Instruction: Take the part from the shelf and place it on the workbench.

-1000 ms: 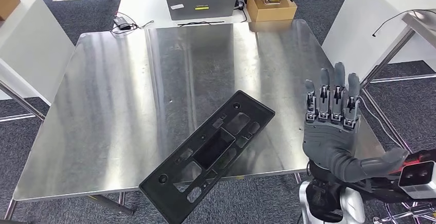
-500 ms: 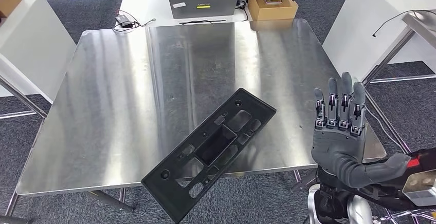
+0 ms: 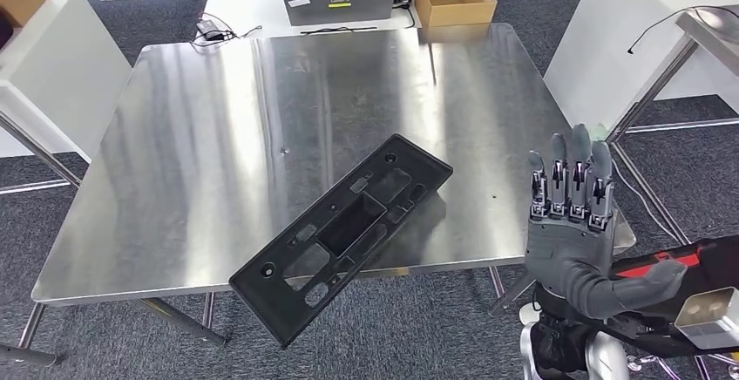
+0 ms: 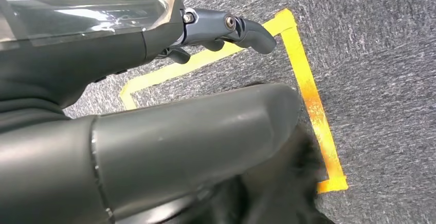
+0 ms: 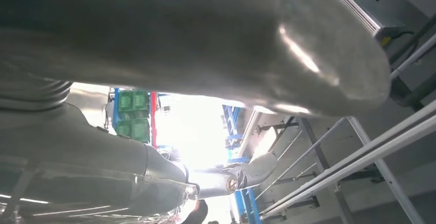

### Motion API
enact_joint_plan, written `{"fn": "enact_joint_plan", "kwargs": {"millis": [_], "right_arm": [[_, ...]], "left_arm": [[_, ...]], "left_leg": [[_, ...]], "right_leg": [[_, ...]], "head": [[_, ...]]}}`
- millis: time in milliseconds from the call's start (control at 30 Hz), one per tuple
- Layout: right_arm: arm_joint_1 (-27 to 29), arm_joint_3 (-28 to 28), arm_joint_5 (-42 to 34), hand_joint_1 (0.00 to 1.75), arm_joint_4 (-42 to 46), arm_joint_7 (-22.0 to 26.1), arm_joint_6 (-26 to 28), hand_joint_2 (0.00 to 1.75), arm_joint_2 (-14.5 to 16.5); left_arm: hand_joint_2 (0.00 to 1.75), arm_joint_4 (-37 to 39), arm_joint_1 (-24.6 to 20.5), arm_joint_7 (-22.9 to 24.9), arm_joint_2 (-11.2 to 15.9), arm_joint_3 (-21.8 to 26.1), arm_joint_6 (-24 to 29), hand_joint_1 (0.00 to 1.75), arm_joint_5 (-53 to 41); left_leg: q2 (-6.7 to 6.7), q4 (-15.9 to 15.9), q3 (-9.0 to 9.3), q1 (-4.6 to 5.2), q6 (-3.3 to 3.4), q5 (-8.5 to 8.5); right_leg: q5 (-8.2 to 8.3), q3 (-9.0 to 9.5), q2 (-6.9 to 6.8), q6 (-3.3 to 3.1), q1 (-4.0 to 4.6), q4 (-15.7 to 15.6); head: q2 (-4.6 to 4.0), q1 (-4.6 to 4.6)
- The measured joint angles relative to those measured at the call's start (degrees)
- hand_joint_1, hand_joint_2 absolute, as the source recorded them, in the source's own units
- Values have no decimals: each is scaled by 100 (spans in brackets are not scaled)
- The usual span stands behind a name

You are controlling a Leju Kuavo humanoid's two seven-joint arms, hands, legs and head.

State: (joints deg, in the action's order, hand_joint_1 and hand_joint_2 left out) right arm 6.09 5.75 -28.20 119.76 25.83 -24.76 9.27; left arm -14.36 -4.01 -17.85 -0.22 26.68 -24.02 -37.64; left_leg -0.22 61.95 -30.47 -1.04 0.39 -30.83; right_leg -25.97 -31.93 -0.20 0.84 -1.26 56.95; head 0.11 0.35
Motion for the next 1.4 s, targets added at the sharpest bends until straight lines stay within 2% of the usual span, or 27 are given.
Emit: {"fn": "enact_joint_plan", "kwargs": {"millis": [67,167,200,233,300,333,367,400,433,500,567,633,667,700,733,800,833,867,933,1000,1067,1100,1200,1233,1300,1367,1400], "right_arm": [[-1,-3,65,0,3,-12,12,0,14],[5,-13,236,0,7,-57,40,0,36],[12,-15,313,0,8,-73,60,0,39],[19,-20,398,0,9,-85,89,0,40],[40,-36,556,0,8,-93,166,0,42],[51,-44,630,0,8,-87,214,0,43],[64,-52,704,0,8,-80,267,0,43],[77,-58,778,0,8,-75,321,0,43],[91,-67,866,0,8,-82,381,0,42],[108,-96,1071,0,9,-133,486,0,38],[123,-148,1331,0,6,-209,572,0,31],[172,-196,1565,0,-3,-262,630,0,12],[200,-213,1639,0,-13,-274,648,0,2],[221,-228,1681,0,-21,-275,658,0,-8],[235,-245,1703,0,-30,-275,665,0,-12],[256,-282,1734,0,-42,-277,672,0,-18],[264,-296,1776,0,-48,-288,686,0,-21],[271,-308,1889,0,-55,-316,726,0,-26],[307,-337,2342,0,-78,-454,843,0,-54],[396,-408,2960,0,-133,-644,915,0,-125],[513,-506,3434,0,-259,-827,910,0,-218],[572,-553,3625,0,-357,-932,887,0,-267],[790,-668,4191,0,-792,-1263,679,0,-486],[863,-697,4327,0,-982,-1337,597,0,-578],[954,-730,4479,0,-1416,-1417,498,0,-764],[988,-734,4544,0,-1818,-1434,462,0,-911],[997,-734,4555,0,-1983,-1429,449,0,-972]], "left_arm": [[0,0,-5,-9,-6,8,0,0,-4],[0,0,-3,-16,-21,16,2,0,-4],[0,0,-7,-16,-32,18,3,0,-4],[0,0,-11,-15,-41,19,5,0,-4],[0,0,-12,-14,-52,22,6,0,-6],[0,0,-9,-14,-54,26,7,0,-7],[0,0,-5,-14,-60,34,7,0,-9],[0,1,-2,-14,-69,44,7,0,-11],[0,1,0,-15,-80,60,7,0,-12],[0,1,7,-21,-102,97,7,0,-15],[0,0,11,-31,-115,134,7,0,-20],[0,0,18,-42,-118,163,7,0,-24],[0,1,27,-46,-111,176,7,0,-26],[0,1,38,-49,-107,184,7,0,-28],[0,2,50,-50,-102,191,6,0,-33],[0,2,61,-51,-99,197,3,0,-45],[0,2,63,-51,-99,198,1,0,-54],[0,2,63,-51,-98,201,0,0,-61],[0,2,62,-52,-98,218,0,0,-77],[0,-4,59,-58,-97,250,0,0,-91],[0,-11,56,-66,-92,282,1,0,-110],[0,-13,55,-67,-89,295,1,0,-122],[0,-13,67,-61,-76,329,2,0,-174],[0,-14,70,-58,-73,339,2,0,-188],[0,-15,74,-56,-63,372,2,0,-197],[0,-15,83,-55,-50,416,3,0,-197],[0,-15,88,-55,-49,434,3,0,-197]], "left_leg": [[-15,-458,281,31,43,86],[-13,-529,196,82,154,184],[-5,-560,148,84,207,247],[10,-589,84,81,264,325],[26,-605,-63,100,330,463],[34,-601,-148,113,347,529],[36,-599,-232,130,352,589],[37,-594,-314,144,353,648],[36,-588,-392,157,351,709],[31,-566,-534,181,330,826],[27,-543,-618,210,290,935],[24,-537,-644,219,242,1035],[17,-527,-659,207,214,1052],[10,-468,-687,193,181,961],[3,-328,-732,173,142,759],[0,250,-863,120,60,135],[1,625,-924,90,20,-108],[2,939,-950,59,-15,-209],[5,1108,-797,-8,-69,-29],[2,546,-315,-66,-106,202],[-23,-122,126,-60,-105,149],[-35,-302,213,-39,-86,77],[-32,-406,106,12,100,149],[-22,-425,34,20,181,217],[-3,-443,-139,48,287,364],[11,-436,-325,87,321,513],[18,-430,-417,105,327,592]], "right_leg": [[50,-22,-4,76,7,9],[130,-79,-9,215,-3,3],[67,-142,-9,227,1,65],[-94,-239,-7,203,12,235],[-608,-471,-4,105,22,888],[-812,-552,-3,83,26,1257],[-903,-568,-2,96,30,1521],[-879,-506,-2,135,35,1622],[-766,-348,-2,185,42,1524],[-555,239,-3,227,61,796],[-567,780,-3,171,99,-42],[-604,898,-3,93,125,-332],[-564,852,-13,51,92,-313],[-516,817,-25,-5,66,-309],[-457,770,-38,-66,37,-311],[-330,643,-54,-137,29,-306],[-268,569,-59,-140,33,-293],[-212,490,-63,-125,36,-270],[-121,315,-69,-78,25,-184],[-69,142,-74,-23,5,-64],[-24,16,-82,49,8,40],[9,-28,-87,98,14,65],[48,-136,-82,245,16,101],[-72,-196,-71,246,14,199],[-556,-377,-44,183,4,694],[-937,-509,-30,167,10,1362],[-947,-491,-25,202,13,1574]], "head": [[0,5],[0,13],[0,16],[0,25],[0,44],[0,54],[0,55],[0,55],[0,55],[0,55],[0,47],[0,36],[0,31],[0,29],[0,21],[0,5],[0,0],[0,-1],[0,-2],[0,-4],[0,0],[0,2],[0,9],[0,17],[0,28],[0,40],[0,43]]}}
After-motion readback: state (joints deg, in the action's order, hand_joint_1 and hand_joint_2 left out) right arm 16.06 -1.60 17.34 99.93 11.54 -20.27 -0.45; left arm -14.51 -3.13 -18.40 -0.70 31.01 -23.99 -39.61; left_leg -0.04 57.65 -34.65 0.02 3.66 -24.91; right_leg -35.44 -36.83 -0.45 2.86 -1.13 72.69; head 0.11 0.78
